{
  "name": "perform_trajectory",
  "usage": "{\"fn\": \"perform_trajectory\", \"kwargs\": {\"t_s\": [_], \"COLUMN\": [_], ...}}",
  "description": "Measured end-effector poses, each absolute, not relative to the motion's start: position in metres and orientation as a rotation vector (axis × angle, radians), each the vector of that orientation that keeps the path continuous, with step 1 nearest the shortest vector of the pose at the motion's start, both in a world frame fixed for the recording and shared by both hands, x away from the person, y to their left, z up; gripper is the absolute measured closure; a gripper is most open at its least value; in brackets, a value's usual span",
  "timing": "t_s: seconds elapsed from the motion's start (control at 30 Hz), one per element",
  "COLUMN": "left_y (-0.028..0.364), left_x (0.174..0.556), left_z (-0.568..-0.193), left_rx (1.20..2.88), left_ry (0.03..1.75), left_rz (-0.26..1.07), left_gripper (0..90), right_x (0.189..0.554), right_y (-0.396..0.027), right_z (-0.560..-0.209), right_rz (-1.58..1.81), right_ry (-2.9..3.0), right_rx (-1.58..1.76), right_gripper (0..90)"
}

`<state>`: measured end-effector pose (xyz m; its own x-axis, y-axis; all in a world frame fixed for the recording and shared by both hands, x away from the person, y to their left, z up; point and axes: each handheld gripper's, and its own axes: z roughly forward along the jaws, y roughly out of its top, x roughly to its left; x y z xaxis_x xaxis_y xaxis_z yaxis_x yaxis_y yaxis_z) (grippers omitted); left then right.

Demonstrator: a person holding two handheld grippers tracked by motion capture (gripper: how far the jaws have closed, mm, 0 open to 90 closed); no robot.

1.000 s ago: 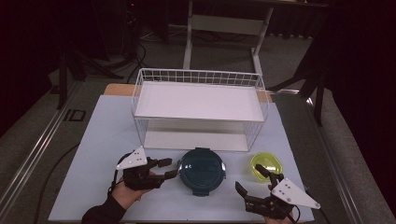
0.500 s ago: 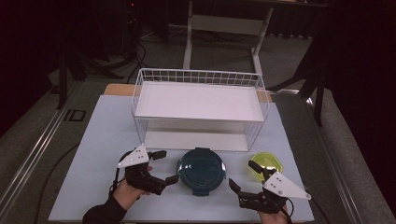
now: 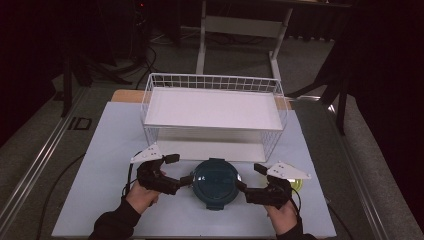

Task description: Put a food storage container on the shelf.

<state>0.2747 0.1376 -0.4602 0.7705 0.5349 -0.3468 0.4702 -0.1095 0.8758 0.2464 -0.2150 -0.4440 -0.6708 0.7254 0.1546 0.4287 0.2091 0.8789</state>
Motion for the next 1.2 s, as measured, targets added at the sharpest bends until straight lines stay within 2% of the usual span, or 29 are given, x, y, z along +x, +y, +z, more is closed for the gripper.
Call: {"fn": "perform_trajectory", "kwargs": {"t_s": [0.43,0.73,1.0,1.1,1.13,1.17,1.2], "left_y": [0.133,0.127,0.126,0.125,0.124,0.124,0.125], "left_x": [0.290,0.294,0.296,0.296,0.296,0.297,0.297], "left_z": [-0.493,-0.513,-0.521,-0.522,-0.523,-0.524,-0.523], "left_rx": [1.815,1.794,1.755,1.753,1.758,1.745,1.732], "left_ry": [1.004,1.143,1.190,1.186,1.187,1.179,1.175], "left_rz": [-0.076,-0.268,-0.352,-0.381,-0.396,-0.419,-0.446], "left_gripper": [3.5,7.8,20.8,29.9,29.9,38.1,41.8], "right_x": [0.269,0.282,0.291,0.291,0.292,0.291,0.292], "right_y": [-0.216,-0.217,-0.222,-0.222,-0.221,-0.221,-0.221], "right_z": [-0.470,-0.490,-0.508,-0.511,-0.513,-0.514,-0.514], "right_rz": [1.477,1.573,1.579,1.593,1.595,1.587,1.583], "right_ry": [2.323,2.360,2.401,2.431,2.445,2.451,2.456], "right_rx": [1.380,1.655,1.879,1.918,1.923,1.933,1.931], "right_gripper": [11.1,15.8,24.1,28.5,30.9,32.5,32.8]}}
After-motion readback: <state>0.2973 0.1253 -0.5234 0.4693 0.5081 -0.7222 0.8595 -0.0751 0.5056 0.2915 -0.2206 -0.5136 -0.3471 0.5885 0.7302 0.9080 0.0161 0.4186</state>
